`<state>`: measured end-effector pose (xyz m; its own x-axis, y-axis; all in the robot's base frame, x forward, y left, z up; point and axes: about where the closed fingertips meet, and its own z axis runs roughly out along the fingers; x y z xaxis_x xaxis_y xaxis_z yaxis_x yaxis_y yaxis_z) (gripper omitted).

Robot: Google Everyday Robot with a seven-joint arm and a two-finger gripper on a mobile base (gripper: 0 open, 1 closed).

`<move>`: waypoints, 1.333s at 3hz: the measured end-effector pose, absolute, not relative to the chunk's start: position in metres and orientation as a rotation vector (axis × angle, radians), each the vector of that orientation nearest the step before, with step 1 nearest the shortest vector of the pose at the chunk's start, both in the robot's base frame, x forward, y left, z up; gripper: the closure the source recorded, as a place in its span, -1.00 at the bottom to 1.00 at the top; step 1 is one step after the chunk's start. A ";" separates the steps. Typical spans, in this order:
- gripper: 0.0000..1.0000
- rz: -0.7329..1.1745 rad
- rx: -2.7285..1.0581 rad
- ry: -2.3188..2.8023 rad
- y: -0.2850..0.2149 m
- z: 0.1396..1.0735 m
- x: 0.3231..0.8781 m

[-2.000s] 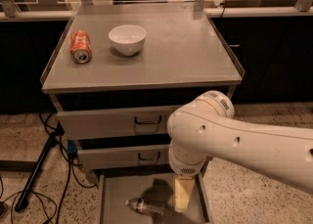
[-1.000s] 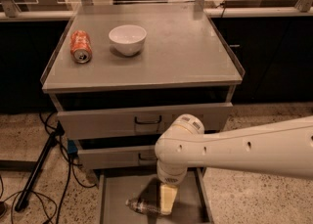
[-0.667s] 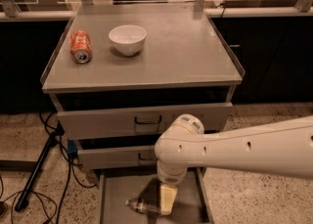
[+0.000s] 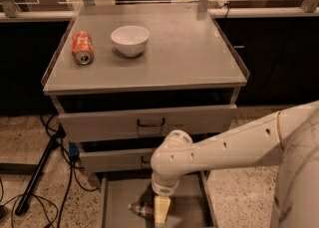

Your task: Pick water bottle from bottom drawer and place on counter

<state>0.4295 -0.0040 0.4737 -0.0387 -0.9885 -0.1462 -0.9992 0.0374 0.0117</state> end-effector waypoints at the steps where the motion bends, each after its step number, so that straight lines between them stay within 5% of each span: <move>1: -1.00 0.168 -2.107 2.190 -0.004 0.474 0.430; 4: -1.00 0.306 -1.995 2.210 0.021 0.378 0.434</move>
Offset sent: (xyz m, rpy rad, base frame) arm 0.0148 0.0073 -0.0343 0.0849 -0.0134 -0.0754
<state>0.4336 0.0212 0.3780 -0.1054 -0.9639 -0.2447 -0.9941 0.0955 0.0520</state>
